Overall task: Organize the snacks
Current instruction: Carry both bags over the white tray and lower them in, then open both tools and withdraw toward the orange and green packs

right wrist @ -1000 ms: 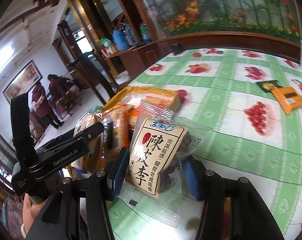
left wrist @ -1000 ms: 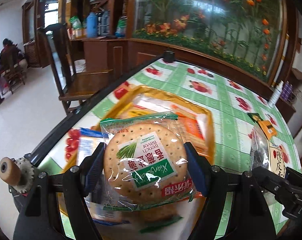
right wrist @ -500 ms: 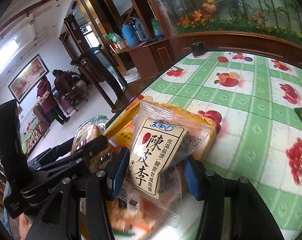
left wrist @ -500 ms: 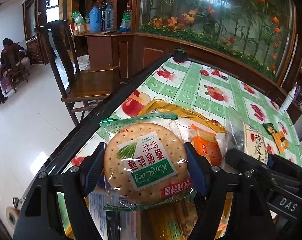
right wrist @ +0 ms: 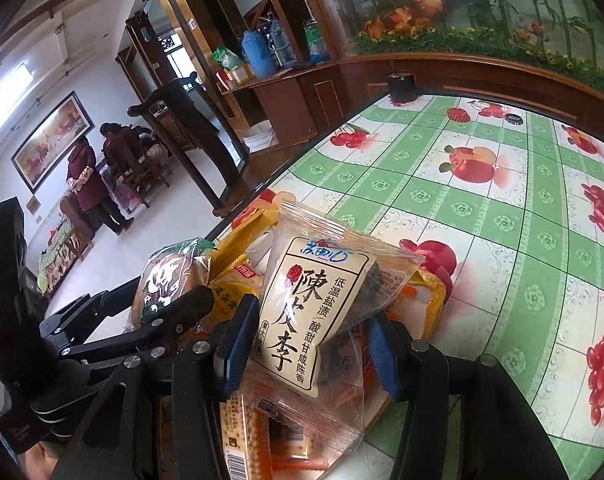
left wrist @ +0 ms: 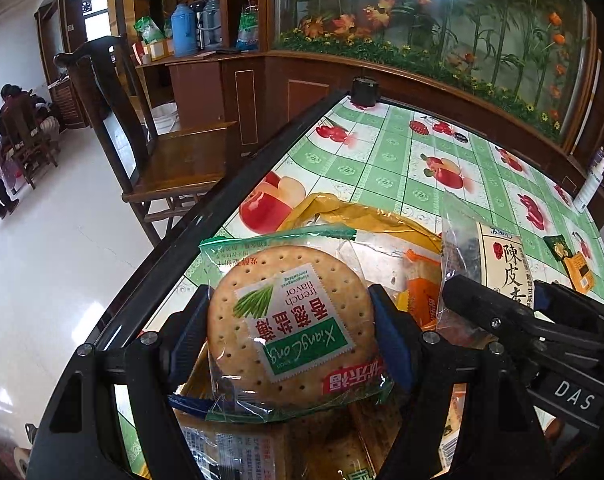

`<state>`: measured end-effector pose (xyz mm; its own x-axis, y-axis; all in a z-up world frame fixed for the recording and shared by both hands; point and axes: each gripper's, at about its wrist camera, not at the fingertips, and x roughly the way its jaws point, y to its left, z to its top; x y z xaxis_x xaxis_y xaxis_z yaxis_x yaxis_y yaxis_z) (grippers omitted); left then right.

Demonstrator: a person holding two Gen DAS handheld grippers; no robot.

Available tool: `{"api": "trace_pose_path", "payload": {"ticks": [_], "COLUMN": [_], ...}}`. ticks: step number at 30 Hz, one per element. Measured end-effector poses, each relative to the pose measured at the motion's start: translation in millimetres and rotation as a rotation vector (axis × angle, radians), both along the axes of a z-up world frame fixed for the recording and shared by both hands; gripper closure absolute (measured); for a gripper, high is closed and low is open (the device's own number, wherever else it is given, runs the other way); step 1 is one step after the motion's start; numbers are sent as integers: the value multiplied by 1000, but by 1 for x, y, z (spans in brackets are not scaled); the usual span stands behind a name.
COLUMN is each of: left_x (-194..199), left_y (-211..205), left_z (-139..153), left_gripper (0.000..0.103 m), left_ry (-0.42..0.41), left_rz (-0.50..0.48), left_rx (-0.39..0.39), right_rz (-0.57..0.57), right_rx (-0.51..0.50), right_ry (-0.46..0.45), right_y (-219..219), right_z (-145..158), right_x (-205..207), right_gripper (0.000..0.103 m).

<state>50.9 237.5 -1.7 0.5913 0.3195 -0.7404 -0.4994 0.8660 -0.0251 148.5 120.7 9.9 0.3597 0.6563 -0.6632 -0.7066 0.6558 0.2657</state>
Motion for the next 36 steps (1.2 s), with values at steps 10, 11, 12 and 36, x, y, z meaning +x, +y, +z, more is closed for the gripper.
{"api": "trace_pose_path", "payload": {"ticks": [10,11,12,36], "left_x": [4,4,4,-12], "left_y": [5,6,6,-6], "left_z": [-3,-3,-3,23], "left_gripper": [27,26,26,20], "left_ry": [12,12,12,-66], "left_rz": [16,18,21,33], "left_rx": [-12,-14,-16,-121], "right_rz": [10,11,11,-84], "right_rx": [2,2,2,96], "right_ry": [-12,-12,-12,-3], "right_y": [4,5,6,-65], "right_z": [0,1,1,10], "right_x": [1,1,1,-1], "right_gripper": [49,49,49,19]}}
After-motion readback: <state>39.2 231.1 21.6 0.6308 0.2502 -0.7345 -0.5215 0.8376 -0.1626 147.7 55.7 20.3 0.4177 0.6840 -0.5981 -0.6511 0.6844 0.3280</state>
